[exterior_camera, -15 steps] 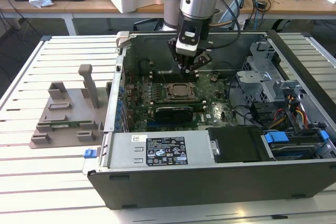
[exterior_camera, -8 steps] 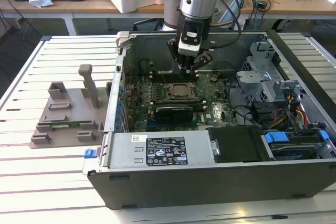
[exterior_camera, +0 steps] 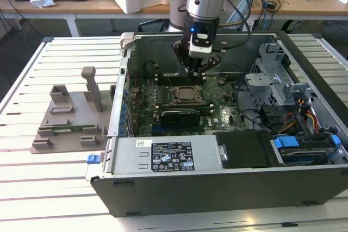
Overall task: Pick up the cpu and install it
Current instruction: 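Install the first cpu locking lever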
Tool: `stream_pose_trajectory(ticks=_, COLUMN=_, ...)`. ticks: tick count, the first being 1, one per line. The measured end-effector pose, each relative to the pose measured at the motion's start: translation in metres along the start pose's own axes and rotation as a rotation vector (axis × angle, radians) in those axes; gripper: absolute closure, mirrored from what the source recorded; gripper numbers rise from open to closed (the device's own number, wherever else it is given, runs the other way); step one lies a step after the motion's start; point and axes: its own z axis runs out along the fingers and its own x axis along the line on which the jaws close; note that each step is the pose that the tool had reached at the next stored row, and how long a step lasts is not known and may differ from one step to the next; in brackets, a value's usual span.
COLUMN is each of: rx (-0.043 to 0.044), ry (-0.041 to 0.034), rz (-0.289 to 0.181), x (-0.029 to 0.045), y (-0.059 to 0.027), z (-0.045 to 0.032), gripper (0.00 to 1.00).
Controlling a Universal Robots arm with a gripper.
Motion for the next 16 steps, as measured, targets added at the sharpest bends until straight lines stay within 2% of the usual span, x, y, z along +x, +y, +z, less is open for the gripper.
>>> stream_pose_trajectory(ticks=16, rx=0.0039, ry=-0.0138, rz=-0.149, x=0.0, y=0.0, z=0.0, gripper=0.89)
